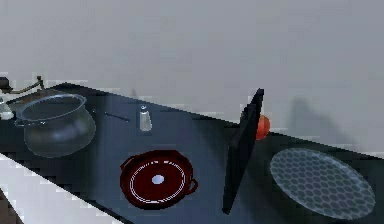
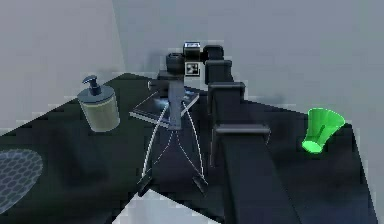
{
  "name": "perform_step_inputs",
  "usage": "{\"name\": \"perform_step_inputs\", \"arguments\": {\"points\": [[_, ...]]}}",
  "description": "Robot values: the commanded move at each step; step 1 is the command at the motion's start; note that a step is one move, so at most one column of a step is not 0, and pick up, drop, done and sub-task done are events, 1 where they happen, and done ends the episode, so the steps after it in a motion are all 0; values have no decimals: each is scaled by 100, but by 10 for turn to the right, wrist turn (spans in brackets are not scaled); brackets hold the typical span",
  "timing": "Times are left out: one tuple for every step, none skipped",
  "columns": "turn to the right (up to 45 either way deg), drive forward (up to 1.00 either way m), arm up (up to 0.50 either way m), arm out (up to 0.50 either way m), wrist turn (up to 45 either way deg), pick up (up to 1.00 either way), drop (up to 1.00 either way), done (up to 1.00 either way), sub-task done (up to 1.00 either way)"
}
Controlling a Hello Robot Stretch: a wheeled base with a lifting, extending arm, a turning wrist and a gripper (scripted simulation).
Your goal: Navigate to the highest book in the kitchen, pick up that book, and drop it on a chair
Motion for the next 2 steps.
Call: {"name": "perform_step_inputs", "arguments": {"points": [[0, 0, 0, 0, 450, 0, 0, 0, 0], [0, 0, 0, 0, 450, 0, 0, 0, 0]]}}
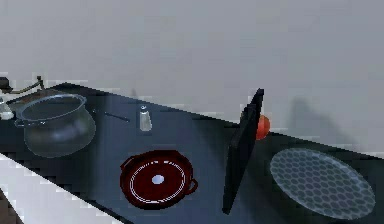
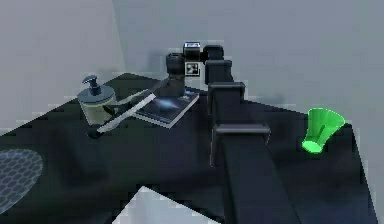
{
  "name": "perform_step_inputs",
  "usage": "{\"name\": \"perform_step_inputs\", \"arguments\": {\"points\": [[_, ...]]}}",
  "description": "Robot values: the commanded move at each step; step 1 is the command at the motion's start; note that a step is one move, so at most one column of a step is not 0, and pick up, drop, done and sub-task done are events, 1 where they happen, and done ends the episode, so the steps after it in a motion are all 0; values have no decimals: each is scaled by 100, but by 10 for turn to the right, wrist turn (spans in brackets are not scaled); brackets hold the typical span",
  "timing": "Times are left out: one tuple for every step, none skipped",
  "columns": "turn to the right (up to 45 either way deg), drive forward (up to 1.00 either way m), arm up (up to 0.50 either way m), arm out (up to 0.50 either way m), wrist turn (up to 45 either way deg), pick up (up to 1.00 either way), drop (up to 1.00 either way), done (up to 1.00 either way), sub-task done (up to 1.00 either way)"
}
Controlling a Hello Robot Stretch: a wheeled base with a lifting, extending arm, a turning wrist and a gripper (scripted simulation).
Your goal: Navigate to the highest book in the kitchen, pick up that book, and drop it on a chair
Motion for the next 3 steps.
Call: {"name": "perform_step_inputs", "arguments": {"points": [[0, 0, 0, 0, 450, 0, 0, 0, 0], [0, 0, 0, 0, 270, 0, 0, 0, 0], [0, 0, -14, 0, 0, 0, 0, 0, 0]]}}
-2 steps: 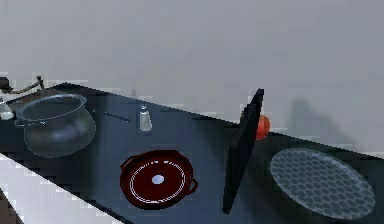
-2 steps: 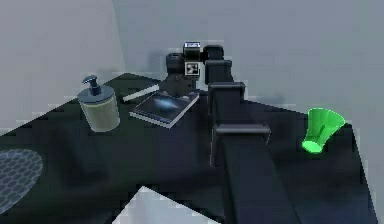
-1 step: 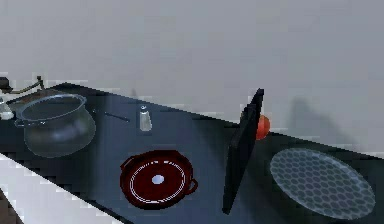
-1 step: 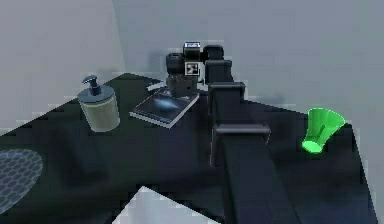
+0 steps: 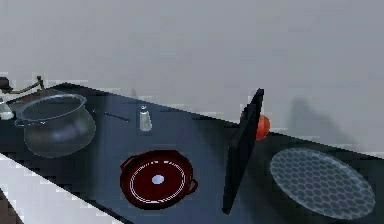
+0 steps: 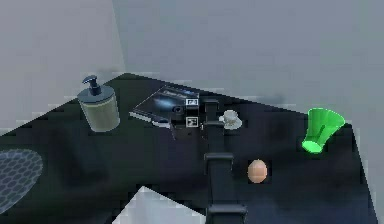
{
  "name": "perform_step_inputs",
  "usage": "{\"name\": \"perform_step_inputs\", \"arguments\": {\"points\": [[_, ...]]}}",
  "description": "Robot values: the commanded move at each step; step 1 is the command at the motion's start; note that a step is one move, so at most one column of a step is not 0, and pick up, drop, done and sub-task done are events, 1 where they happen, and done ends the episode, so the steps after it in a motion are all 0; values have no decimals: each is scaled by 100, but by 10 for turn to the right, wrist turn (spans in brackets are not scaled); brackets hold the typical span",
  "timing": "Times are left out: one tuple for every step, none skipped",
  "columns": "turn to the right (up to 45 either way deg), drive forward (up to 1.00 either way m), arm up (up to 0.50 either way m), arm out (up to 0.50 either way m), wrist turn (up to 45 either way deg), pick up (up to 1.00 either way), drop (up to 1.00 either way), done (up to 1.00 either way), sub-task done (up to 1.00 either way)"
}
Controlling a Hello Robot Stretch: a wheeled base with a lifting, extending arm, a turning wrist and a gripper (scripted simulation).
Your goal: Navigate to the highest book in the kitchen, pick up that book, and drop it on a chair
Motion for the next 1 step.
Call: {"name": "perform_step_inputs", "arguments": {"points": [[0, 0, 0, 0, 0, 100, 0, 0, 0]]}}
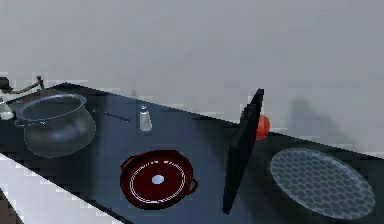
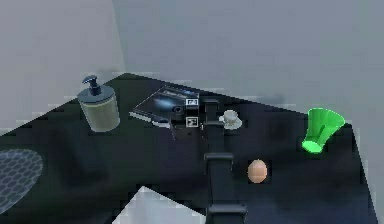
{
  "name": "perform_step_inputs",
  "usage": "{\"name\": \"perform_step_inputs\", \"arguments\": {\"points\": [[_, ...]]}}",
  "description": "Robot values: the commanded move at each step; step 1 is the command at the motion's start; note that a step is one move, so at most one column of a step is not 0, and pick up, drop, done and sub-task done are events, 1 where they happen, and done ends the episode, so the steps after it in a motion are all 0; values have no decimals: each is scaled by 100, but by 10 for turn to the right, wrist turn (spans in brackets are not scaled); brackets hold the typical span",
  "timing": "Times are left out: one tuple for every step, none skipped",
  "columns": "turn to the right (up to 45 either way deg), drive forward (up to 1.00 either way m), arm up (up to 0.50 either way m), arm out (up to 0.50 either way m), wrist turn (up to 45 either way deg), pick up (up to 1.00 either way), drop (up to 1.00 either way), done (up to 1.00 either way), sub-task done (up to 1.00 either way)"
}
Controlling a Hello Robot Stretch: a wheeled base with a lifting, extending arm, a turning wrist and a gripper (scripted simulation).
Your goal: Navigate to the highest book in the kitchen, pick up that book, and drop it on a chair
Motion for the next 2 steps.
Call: {"name": "perform_step_inputs", "arguments": {"points": [[0, 0, 10, 0, 0, 0, 0, 0, 0], [0, 0, 4, 0, 0, 0, 0, 0, 0]]}}
